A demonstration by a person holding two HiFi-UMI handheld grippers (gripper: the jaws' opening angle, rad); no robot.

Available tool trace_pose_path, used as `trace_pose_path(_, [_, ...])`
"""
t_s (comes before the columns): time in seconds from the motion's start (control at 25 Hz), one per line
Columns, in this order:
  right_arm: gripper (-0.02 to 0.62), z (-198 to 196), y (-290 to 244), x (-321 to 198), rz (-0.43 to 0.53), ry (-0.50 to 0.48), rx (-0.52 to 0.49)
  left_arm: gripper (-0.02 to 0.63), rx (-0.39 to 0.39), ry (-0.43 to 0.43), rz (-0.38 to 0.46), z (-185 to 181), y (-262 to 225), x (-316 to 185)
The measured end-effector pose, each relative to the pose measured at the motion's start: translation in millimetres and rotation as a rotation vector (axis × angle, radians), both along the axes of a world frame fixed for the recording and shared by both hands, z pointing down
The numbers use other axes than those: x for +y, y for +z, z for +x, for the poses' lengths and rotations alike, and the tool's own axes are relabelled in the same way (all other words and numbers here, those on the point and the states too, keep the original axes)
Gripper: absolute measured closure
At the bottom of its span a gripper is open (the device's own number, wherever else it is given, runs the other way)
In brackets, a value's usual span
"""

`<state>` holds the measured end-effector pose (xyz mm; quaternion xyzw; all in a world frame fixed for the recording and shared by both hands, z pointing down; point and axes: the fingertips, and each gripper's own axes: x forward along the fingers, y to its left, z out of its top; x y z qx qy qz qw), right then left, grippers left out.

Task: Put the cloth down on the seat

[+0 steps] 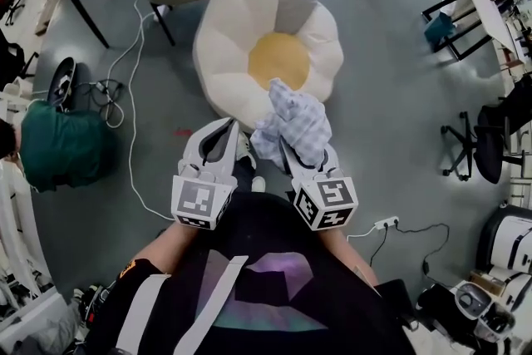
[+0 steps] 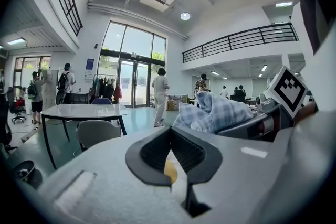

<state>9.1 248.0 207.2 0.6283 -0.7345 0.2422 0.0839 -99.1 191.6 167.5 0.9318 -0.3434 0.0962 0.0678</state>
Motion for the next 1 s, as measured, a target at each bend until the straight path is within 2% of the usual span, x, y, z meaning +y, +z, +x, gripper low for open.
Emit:
trace_pose_path(0.28, [0.405, 21, 11, -58, -0.034, 0.017, 0.003, 0.607, -0.003, 0.038, -0.003, 29, 12, -62])
trace_pose_path(0.64, [0.405, 50, 30, -139, -0.081, 0.012, 0.018, 0.607, 0.006, 0.024, -0.016, 58, 25, -149])
trace_pose_path(1.0, [0.405, 61, 44, -204, -0.137, -0.028, 0.044, 0.607, 0.027, -0.009, -0.049, 65, 33, -213])
